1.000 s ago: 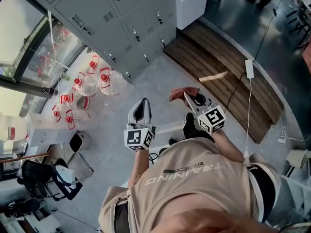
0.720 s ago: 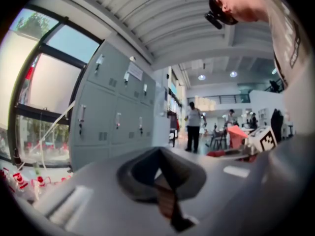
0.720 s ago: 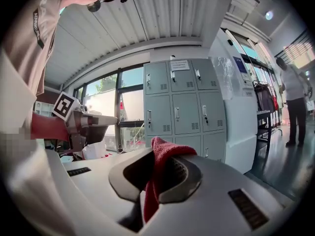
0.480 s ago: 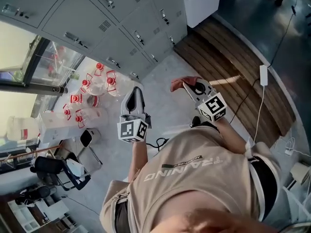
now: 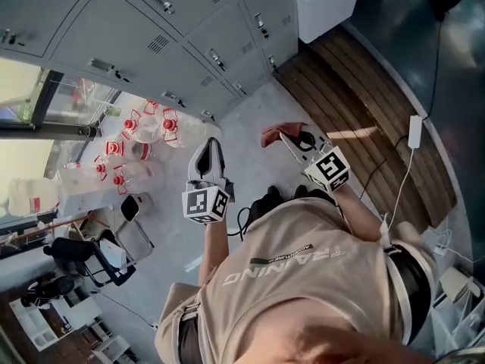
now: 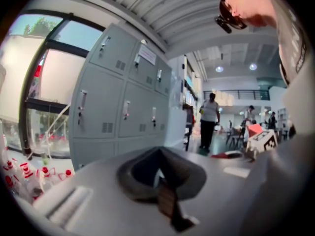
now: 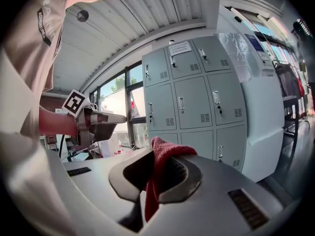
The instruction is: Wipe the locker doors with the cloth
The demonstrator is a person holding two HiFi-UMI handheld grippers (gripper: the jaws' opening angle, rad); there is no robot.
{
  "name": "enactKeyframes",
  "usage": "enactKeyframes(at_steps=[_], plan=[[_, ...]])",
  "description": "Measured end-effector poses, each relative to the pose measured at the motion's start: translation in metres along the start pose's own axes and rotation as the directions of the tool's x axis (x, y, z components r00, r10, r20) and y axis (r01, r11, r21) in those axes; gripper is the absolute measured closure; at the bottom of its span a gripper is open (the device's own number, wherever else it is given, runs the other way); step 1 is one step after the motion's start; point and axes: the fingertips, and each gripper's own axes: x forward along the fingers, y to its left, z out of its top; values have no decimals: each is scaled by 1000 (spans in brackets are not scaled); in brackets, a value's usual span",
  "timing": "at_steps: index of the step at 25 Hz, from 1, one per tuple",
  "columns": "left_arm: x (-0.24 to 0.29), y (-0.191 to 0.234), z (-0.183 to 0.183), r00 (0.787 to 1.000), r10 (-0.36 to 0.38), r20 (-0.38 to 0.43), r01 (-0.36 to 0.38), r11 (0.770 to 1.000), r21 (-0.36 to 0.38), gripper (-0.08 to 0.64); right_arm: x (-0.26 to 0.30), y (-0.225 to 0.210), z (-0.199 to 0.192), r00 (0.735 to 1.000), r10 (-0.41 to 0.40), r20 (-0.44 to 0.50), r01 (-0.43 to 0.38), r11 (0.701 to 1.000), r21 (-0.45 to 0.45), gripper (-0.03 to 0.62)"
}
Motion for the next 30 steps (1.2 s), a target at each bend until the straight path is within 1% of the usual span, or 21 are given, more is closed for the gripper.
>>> enactKeyframes(at_steps=[3, 5, 7, 10, 12, 16, 19, 21, 23, 26, 27, 29, 30], plan=[[18, 11, 5, 1000, -2, 1, 2, 1000, 1, 555, 19, -10, 3, 1000, 10, -8, -10, 1000, -3, 565], [33, 19, 5, 1000, -17, -1, 17, 1000, 27, 555, 35, -18, 8, 1000, 8, -3, -8, 1000, -15, 565], [52, 27, 3, 999, -42, -4, 42, 998, 56, 555, 51, -29, 13, 1000, -8, 1, 8, 1000, -24, 565], [85, 42, 5, 996, -91, 5, 91, 995, 37, 555, 72, -46, 24, 998, -55, -12, 55, 998, -30, 565], [110, 56, 22, 992, -123, 38, 122, 992, 37, 555, 87, -58, 42, 997, -78, -9, 78, 996, -33, 565], [161, 90, 64, 977, -172, 122, 165, 984, 71, 555, 127, -80, 74, 995, -99, 14, 100, 993, -65, 565], [187, 115, 76, 973, -184, 139, 176, 982, 73, 555, 157, -93, 93, 992, -112, 52, 114, 993, -42, 565], [201, 129, 78, 971, -190, 147, 188, 982, 28, 555, 174, -100, 105, 991, -111, 77, 115, 992, -49, 565], [214, 137, 80, 966, -201, 162, 208, 978, -28, 555, 188, -108, 107, 991, -109, 77, 113, 992, -50, 565], [224, 149, 84, 967, -192, 169, 202, 979, -39, 555, 205, -115, 97, 995, -92, 36, 93, 995, -33, 565], [226, 156, 85, 968, -184, 172, 197, 979, -60, 555, 211, -117, 94, 996, -82, 21, 82, 996, -30, 565], [230, 171, 86, 968, -170, 186, 198, 969, -144, 555, 225, -121, 91, 998, -57, -2, 57, 998, -26, 565], [233, 176, 87, 967, -166, 194, 200, 964, -174, 555, 233, -124, 91, 999, -42, -8, 42, 999, -26, 565]])
